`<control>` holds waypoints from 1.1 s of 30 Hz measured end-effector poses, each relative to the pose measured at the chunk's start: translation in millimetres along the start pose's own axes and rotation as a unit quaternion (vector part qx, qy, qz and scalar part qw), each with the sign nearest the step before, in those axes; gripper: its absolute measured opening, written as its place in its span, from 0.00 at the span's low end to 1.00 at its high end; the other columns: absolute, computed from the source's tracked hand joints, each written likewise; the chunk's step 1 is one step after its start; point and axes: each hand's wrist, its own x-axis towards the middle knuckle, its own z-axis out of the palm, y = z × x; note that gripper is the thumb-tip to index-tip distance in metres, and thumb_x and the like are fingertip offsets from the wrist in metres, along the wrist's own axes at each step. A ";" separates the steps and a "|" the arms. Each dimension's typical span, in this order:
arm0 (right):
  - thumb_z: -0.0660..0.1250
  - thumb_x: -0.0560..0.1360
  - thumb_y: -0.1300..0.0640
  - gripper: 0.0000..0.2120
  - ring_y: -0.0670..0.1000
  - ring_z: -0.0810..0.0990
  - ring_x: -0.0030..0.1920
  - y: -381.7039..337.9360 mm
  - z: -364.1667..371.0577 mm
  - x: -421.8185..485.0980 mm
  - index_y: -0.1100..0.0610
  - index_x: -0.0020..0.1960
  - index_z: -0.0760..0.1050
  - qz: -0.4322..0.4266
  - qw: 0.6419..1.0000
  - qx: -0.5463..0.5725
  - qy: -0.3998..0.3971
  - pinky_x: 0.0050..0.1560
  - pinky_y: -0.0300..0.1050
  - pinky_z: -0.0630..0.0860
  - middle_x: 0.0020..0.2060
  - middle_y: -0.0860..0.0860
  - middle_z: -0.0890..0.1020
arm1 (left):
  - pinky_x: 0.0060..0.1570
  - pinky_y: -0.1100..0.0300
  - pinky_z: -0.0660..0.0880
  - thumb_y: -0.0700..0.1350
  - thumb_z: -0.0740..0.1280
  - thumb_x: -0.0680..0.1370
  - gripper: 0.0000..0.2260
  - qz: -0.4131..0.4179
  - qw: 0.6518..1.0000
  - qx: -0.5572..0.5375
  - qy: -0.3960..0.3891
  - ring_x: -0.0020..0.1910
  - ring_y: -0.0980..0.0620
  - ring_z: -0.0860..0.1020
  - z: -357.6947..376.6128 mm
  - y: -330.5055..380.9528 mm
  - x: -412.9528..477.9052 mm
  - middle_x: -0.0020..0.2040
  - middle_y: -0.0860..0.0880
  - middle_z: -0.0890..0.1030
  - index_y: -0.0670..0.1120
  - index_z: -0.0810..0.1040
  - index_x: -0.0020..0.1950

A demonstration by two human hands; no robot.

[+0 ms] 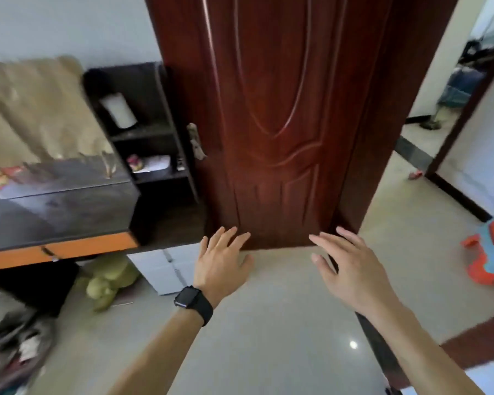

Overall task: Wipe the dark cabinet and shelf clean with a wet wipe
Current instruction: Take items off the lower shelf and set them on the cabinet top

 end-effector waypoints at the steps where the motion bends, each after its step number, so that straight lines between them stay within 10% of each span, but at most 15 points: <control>1: 0.72 0.76 0.53 0.16 0.57 0.75 0.68 -27.4 15.2 16.1 0.51 0.63 0.81 -0.019 1.000 0.018 -0.013 0.63 0.56 0.75 0.60 0.49 0.83 | 0.76 0.46 0.52 0.60 0.58 0.80 0.23 -0.027 0.999 0.001 0.018 0.79 0.50 0.55 -13.9 -31.2 -7.1 0.78 0.54 0.64 0.61 0.65 0.75; 14: 0.66 0.79 0.47 0.19 0.47 0.66 0.73 -284.4 198.6 102.8 0.45 0.69 0.75 -0.098 0.980 0.111 -0.130 0.71 0.43 0.64 0.66 0.42 0.78 | 0.71 0.50 0.62 0.60 0.59 0.79 0.21 -0.165 0.981 0.039 0.090 0.74 0.49 0.66 -94.6 -329.7 -50.4 0.71 0.54 0.74 0.58 0.73 0.71; 33: 0.64 0.80 0.47 0.20 0.48 0.66 0.73 -277.2 351.8 339.7 0.46 0.71 0.73 -0.084 0.974 0.088 -0.190 0.72 0.43 0.65 0.67 0.42 0.77 | 0.66 0.53 0.67 0.59 0.58 0.80 0.22 -0.169 0.985 0.012 0.030 0.68 0.51 0.71 -57.6 -465.6 192.2 0.69 0.57 0.75 0.59 0.68 0.74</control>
